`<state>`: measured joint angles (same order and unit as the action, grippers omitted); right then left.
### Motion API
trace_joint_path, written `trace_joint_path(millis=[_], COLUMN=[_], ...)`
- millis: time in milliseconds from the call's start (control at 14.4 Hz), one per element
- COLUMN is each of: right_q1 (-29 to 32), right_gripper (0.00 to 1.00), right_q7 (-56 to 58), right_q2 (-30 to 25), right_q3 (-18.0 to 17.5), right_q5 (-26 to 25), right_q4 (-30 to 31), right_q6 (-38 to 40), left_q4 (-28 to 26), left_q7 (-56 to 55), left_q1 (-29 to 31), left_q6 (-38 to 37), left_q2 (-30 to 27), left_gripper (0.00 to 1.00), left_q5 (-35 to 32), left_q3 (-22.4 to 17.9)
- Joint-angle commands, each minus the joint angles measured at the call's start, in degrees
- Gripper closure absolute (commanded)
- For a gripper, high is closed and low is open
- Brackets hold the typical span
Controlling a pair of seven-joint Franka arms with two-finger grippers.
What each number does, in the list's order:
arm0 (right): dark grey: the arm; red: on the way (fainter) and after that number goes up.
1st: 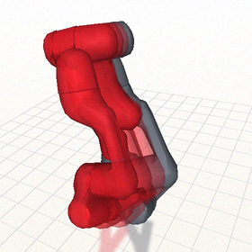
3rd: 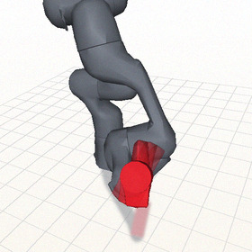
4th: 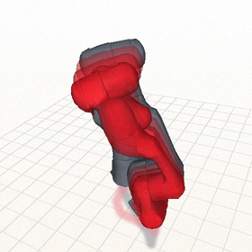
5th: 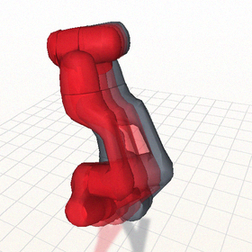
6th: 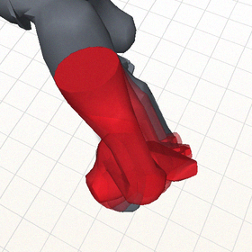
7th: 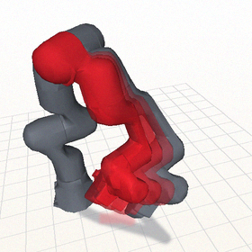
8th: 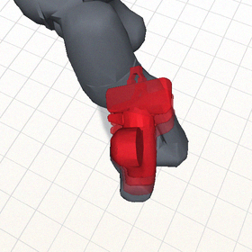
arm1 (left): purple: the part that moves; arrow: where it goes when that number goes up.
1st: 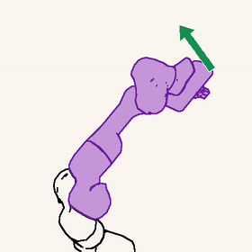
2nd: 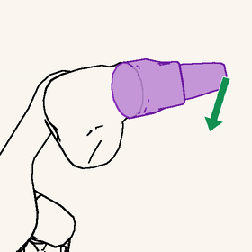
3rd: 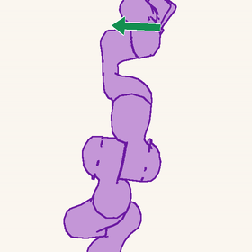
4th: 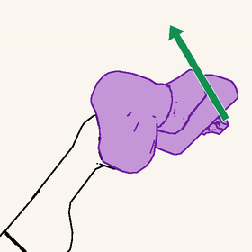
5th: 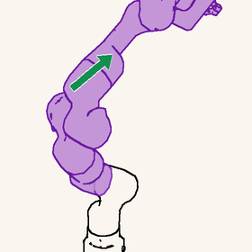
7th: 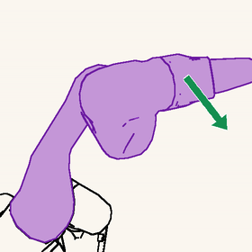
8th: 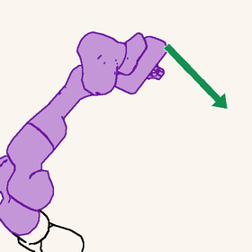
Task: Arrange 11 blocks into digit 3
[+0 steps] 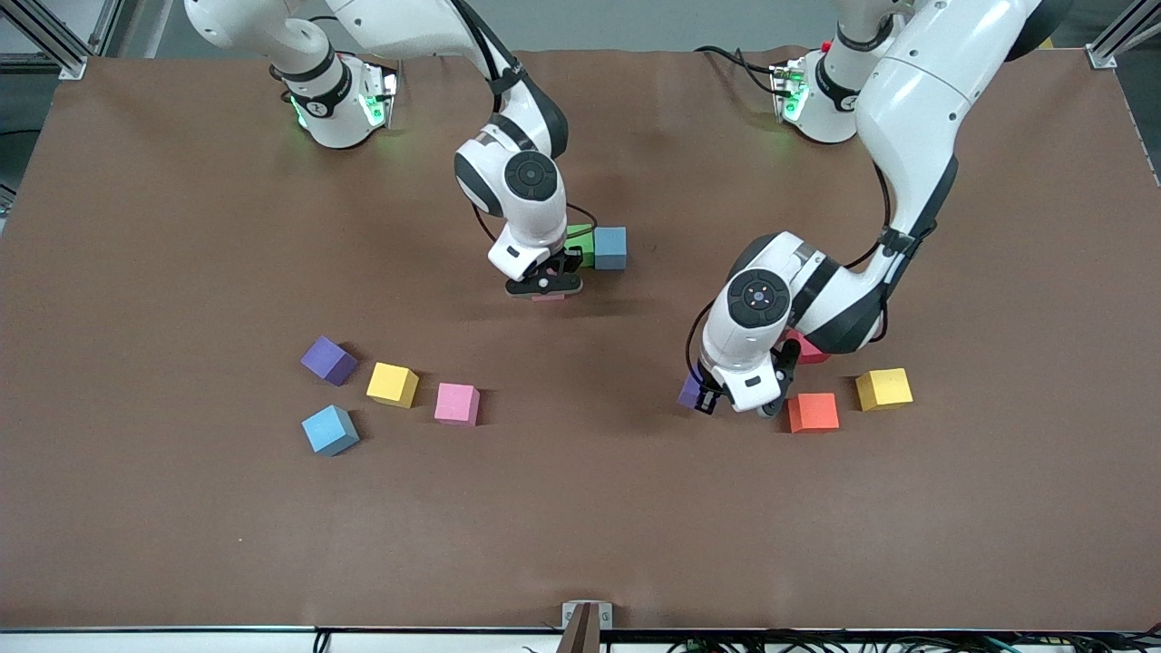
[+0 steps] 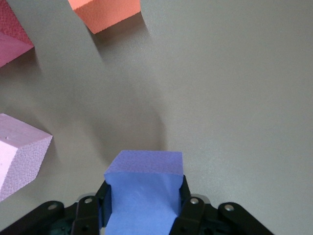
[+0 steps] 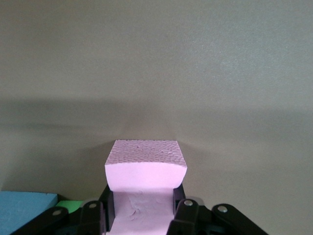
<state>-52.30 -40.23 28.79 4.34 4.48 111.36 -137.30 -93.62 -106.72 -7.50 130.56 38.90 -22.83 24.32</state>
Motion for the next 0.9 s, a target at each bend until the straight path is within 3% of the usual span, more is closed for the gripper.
trace_joint_path(millis=[0, 831], right_q1=[-0.52, -0.26], right_gripper=[0.98, 0.98], right_q7=[-1.69, -2.92], right_q2=[0.22, 0.3], right_q3=[0.23, 0.23], right_q5=[-1.23, -2.46], right_q4=[-0.36, -0.36], right_q6=[0.45, 0.54], left_q4=[0.37, 0.37], left_q7=[0.46, 0.46], left_q1=[0.02, 0.11], left_q6=[-0.04, -0.04], left_q2=[0.04, -0.05], left_gripper=[0.69, 0.69], left_q5=[-0.2, -0.2], left_q3=[0.02, 0.02])
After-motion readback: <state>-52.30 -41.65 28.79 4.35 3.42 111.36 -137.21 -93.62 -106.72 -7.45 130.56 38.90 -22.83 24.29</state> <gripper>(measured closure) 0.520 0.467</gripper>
